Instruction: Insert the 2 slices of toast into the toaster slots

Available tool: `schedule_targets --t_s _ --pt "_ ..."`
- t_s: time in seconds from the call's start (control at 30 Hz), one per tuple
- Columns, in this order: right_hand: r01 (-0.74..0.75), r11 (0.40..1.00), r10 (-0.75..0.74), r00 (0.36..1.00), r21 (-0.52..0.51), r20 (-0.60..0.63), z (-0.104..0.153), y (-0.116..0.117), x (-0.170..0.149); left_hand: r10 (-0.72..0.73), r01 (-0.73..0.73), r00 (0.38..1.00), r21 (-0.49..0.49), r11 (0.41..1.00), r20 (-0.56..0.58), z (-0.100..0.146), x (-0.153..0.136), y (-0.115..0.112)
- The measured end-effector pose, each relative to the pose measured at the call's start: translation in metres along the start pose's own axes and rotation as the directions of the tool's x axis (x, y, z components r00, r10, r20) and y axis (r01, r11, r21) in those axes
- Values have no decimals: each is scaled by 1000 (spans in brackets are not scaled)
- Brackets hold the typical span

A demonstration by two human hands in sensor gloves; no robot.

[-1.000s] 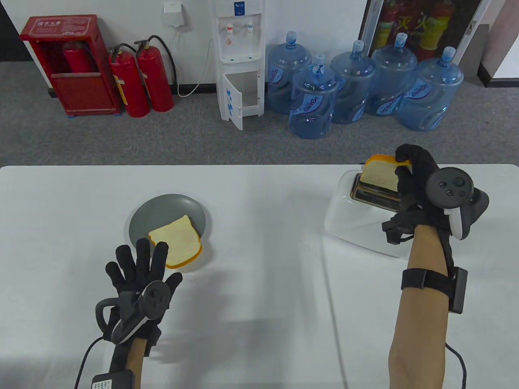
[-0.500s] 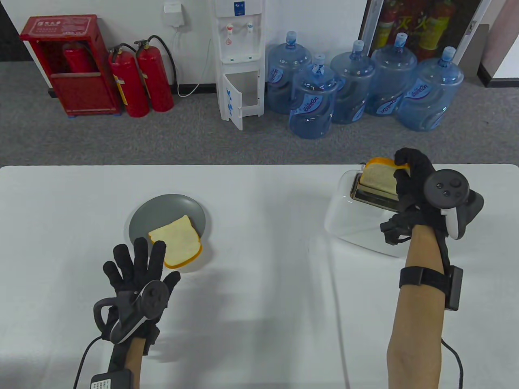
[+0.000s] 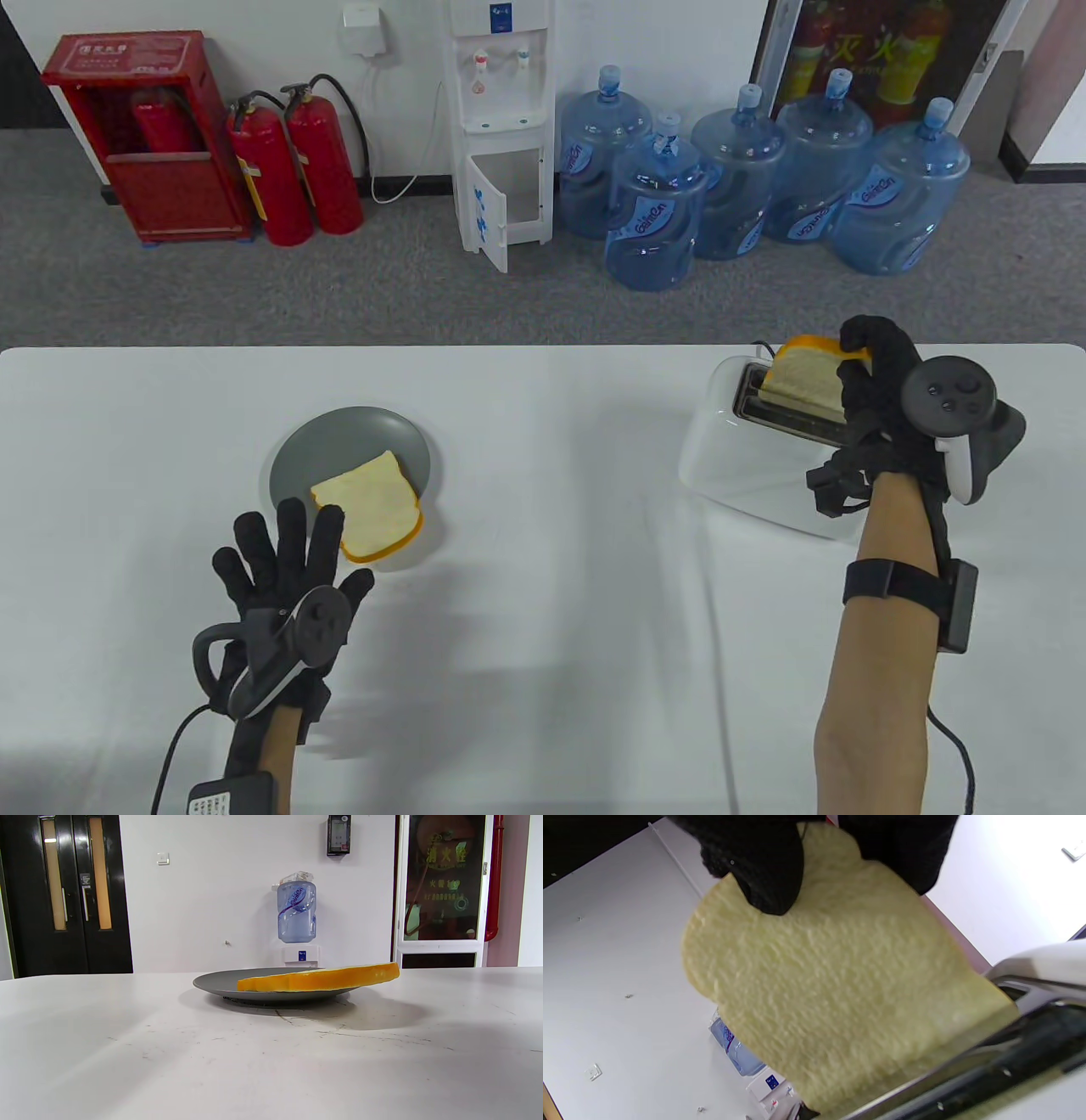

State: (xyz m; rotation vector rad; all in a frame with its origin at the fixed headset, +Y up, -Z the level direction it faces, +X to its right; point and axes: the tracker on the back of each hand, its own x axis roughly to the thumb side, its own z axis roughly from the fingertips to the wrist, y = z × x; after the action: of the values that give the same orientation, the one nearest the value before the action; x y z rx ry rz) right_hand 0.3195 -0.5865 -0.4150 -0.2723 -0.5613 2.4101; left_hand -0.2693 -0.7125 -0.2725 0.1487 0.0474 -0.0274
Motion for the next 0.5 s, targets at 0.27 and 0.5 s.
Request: schedule_targets --t_s 0.27,0.5 --pt "-26 999 26 1000 39 -5 -1 9 -2 -5 5 1000 0 1000 0 0 0 0" --pt "-65 991 68 997 116 -22 -5 15 -1 -10 10 1000 -6 1000 -2 0 0 0"
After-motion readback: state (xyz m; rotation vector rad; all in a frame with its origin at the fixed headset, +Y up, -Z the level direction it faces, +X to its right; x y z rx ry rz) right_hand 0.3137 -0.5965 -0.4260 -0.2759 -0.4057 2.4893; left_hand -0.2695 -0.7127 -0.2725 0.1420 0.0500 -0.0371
